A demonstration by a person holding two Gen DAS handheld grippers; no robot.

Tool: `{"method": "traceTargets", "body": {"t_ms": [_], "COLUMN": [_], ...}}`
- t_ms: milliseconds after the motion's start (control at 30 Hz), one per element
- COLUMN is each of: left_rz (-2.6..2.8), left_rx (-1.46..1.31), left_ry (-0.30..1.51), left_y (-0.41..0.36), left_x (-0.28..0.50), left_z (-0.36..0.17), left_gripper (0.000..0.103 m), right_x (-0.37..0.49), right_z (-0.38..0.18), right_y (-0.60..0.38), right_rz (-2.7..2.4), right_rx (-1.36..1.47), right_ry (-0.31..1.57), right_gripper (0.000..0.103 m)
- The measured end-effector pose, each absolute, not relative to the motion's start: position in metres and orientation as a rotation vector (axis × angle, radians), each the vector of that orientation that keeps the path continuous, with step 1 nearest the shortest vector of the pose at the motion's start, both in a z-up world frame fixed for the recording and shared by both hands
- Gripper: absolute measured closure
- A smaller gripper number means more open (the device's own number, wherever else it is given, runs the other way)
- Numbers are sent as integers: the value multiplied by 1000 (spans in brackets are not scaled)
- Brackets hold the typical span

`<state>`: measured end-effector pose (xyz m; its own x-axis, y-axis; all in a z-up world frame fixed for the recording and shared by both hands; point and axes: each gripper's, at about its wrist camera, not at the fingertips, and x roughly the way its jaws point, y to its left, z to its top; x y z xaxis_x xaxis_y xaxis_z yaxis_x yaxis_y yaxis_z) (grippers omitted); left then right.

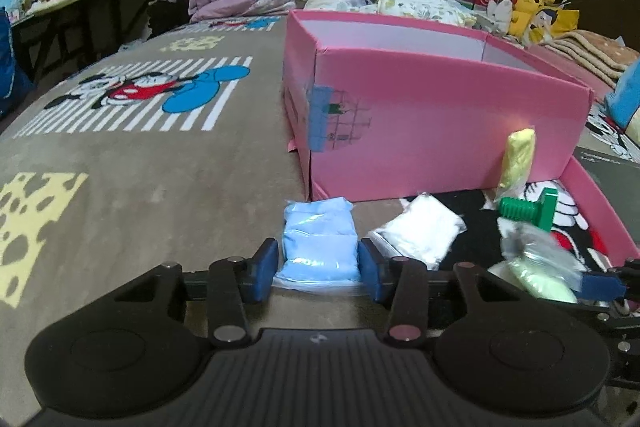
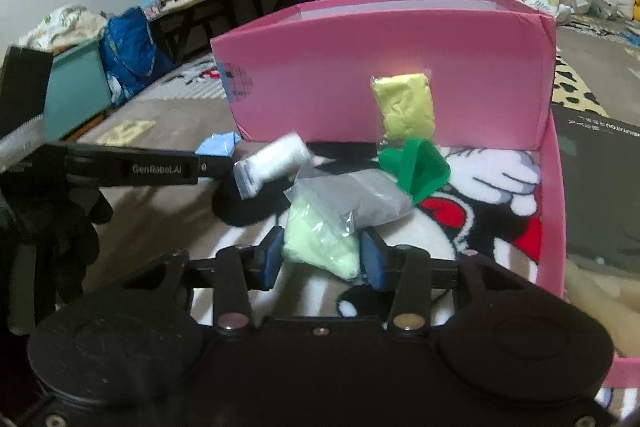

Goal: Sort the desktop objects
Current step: 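Drop the light blue packet into the box with left tool while right reaches light green packet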

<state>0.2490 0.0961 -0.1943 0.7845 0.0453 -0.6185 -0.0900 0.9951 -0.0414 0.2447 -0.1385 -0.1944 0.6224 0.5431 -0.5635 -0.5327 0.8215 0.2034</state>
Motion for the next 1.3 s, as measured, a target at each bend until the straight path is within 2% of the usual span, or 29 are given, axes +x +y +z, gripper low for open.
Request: {"method": "traceTargets", "body": {"t_ms": [333,833,1300], "left_rz": [73,75,27], "left_rx": [-22,-84,-25], "left_ry": [626,675,648], "left_y": [85,89,79], "left_x": [227,223,271], "left_z": [-172,-135,-75], "left_gripper": [62,62,61], "right_x": [239,221,224], "right_z": [-196,-182,-184], "right_y": [-136,-110,-98], "right_rz": [718,852,886], "right_rx": [12,-121,-187], "right_ry": [684,616,625], "right_gripper": [63,63,62]}}
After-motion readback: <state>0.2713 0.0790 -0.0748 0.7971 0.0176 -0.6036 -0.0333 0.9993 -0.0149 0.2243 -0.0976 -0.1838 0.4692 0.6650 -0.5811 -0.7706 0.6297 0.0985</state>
